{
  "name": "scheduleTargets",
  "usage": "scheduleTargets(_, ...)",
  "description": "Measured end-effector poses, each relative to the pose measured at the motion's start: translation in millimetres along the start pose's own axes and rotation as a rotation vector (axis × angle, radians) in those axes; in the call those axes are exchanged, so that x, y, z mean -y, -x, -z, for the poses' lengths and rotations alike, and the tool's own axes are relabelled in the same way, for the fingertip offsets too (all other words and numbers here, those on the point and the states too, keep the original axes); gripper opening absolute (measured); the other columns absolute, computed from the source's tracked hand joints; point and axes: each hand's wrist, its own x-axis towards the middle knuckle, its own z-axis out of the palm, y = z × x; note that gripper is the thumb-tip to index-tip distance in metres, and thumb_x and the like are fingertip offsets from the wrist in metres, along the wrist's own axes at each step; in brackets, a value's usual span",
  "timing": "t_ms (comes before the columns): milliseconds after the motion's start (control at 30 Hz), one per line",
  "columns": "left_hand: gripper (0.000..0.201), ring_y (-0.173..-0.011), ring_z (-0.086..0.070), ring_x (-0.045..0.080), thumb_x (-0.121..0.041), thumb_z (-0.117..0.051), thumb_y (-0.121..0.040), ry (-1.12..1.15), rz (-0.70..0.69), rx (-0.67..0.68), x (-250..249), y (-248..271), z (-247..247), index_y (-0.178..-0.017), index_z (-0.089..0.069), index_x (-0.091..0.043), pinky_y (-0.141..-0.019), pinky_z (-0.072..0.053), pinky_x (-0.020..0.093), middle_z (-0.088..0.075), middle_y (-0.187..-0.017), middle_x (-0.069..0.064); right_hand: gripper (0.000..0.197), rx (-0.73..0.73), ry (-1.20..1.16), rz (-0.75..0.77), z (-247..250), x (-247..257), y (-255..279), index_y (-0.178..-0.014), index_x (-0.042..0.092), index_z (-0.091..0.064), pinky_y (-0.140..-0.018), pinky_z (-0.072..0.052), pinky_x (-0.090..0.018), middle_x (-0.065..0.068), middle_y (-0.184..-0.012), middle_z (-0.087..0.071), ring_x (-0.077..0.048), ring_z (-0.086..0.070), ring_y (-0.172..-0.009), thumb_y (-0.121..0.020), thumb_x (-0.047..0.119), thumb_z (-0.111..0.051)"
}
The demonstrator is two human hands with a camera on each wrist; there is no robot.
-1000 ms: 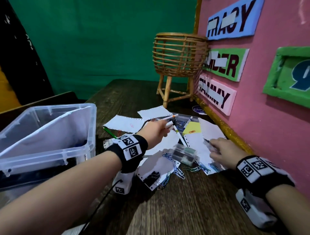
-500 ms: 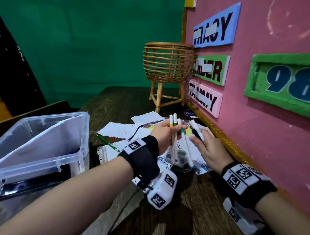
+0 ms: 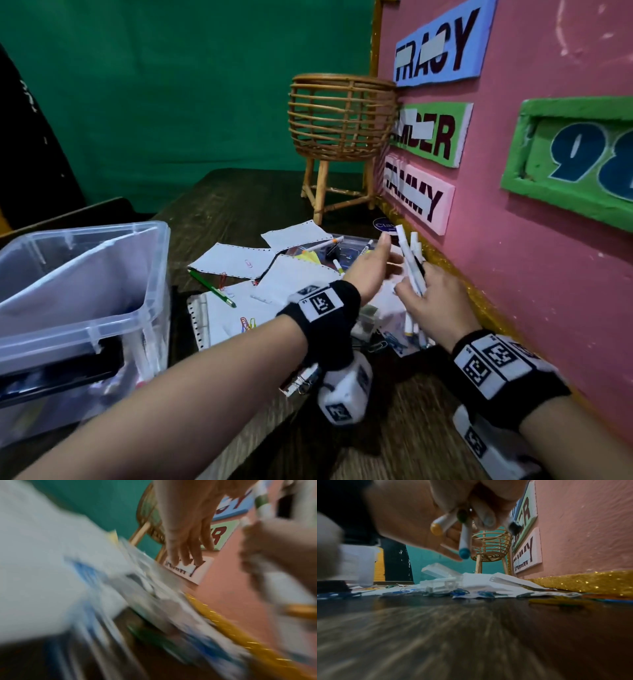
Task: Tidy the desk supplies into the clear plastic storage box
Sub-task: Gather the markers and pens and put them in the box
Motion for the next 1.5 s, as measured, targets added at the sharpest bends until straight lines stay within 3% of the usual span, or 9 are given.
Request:
scheduleTargets(200, 0.040, -0.125, -0.046, 0.032, -0.032, -0.046, -0.095, -1.168, 0.061, 0.034, 26.7, -40.2, 47.9, -0.131, -0.049, -0.016, -0.104, -0.038, 0.037, -0.049, -0.137, 0.013, 0.021, 0.013, 0.103, -0.113, -9.6, -14.4, -12.7, -0.097, 0.001, -0.051, -0.062, -0.037, -0.032, -0.017, -0.087, -0.058, -0.029, -0.052, -0.074, -0.089, 0.020, -0.048)
scheduleTargets(367, 0.042, -0.131, -0.037, 0.036, -0.030, -0.031, -0.101, -1.334, 0.067, 0.159, 33.8, -34.5, 45.5, -0.142, -0.036, -0.023, -0.105, -0.036, 0.041, -0.033, -0.150, 0.004, 0.023, 0.035, 0.186, -0.178, -11.5, -12.4, -15.2, -0.109, 0.000, -0.041, -0.061, -0.046, -0.034, -0.025, -0.096, -0.063, -0.040, -0.063, -0.083, -0.091, 0.013, -0.047)
scheduleTargets(500, 0.035, -0.116, -0.056, 0.034, -0.015, -0.044, -0.095, -1.326, 0.107, 0.099, 29.1, -38.0, 41.9, -0.125, -0.054, -0.001, -0.093, -0.047, 0.037, -0.057, -0.128, 0.018, 0.019, 0.049, 0.265, -0.167, -7.7, -9.8, -12.9, -0.104, 0.002, -0.041, -0.062, -0.041, -0.035, -0.025, -0.095, -0.063, -0.040, -0.061, -0.085, -0.091, 0.013, -0.049)
scheduleTargets(767, 0.040, -0.100, -0.063, 0.031, -0.007, -0.064, -0.085, -0.640, -0.041, -0.263, 3.2, -22.2, 45.6, -0.122, -0.049, -0.003, -0.087, -0.052, 0.036, -0.064, -0.110, 0.017, 0.035, -0.032, 0.182, -0.091, -6.0, -8.8, -14.4, -0.107, 0.004, -0.050, -0.058, -0.044, -0.035, -0.017, -0.083, -0.063, -0.030, -0.054, -0.069, -0.091, 0.034, -0.052)
scheduleTargets(900, 0.009, -0.066, -0.061, 0.020, 0.007, -0.061, -0.084, 0.064, 0.009, -0.035, -13.5, -2.3, 32.3, -0.087, -0.058, -0.001, -0.063, -0.059, 0.025, -0.058, -0.074, 0.010, 0.041, -0.063, 0.050, 0.012, 0.0, 0.8, -10.0, -0.098, 0.007, -0.057, -0.055, -0.046, -0.030, -0.008, -0.079, -0.063, -0.025, -0.057, -0.068, -0.084, 0.046, -0.056)
scheduleTargets(1033, 0.021, -0.056, -0.059, 0.009, 0.003, -0.046, -0.094, 0.202, 0.085, 0.122, -15.7, 15.2, 15.8, -0.077, -0.052, -0.007, -0.056, -0.055, 0.020, -0.056, -0.074, 0.007, 0.029, -0.025, -0.006, 0.028, 4.8, 6.8, -5.3, -0.097, 0.011, -0.064, -0.049, -0.036, -0.017, -0.004, -0.073, -0.063, -0.018, -0.054, -0.061, -0.080, 0.034, -0.068)
scheduleTargets(1133, 0.016, -0.080, -0.062, 0.017, -0.010, -0.043, -0.098, -0.076, 0.080, 0.075, -18.7, 17.6, 28.2, -0.104, -0.056, -0.006, -0.068, -0.050, 0.028, -0.063, -0.090, 0.007, 0.026, 0.042, 0.064, -0.002, 0.4, 3.0, -6.6, -0.104, 0.009, -0.064, -0.059, -0.047, -0.025, -0.009, -0.080, -0.067, -0.023, -0.059, -0.066, -0.082, 0.024, -0.066)
scheduleTargets(1267, 0.031, -0.117, -0.056, 0.029, -0.010, -0.048, -0.092, -0.957, 0.176, -0.296, -18.6, 11.2, 85.1, -0.121, -0.057, -0.005, -0.094, -0.046, 0.033, -0.060, -0.125, 0.015, 0.025, 0.022, 0.093, -0.049, -4.9, -2.3, -10.3, -0.107, 0.005, -0.058, -0.062, -0.045, -0.030, -0.016, -0.084, -0.067, -0.031, -0.060, -0.071, -0.086, 0.019, -0.058)
scheduleTargets(1500, 0.050, -0.111, -0.057, 0.038, -0.004, -0.079, -0.061, -1.501, 0.601, -0.208, -12.4, 36.4, 136.2, -0.105, -0.058, -0.013, -0.084, -0.052, 0.044, -0.057, -0.112, 0.016, 0.026, -0.004, 0.234, -0.198, -4.7, -11.2, -16.9, -0.112, -0.003, -0.049, -0.067, -0.043, -0.034, -0.026, -0.100, -0.063, -0.039, -0.061, -0.088, -0.088, 0.006, -0.051)
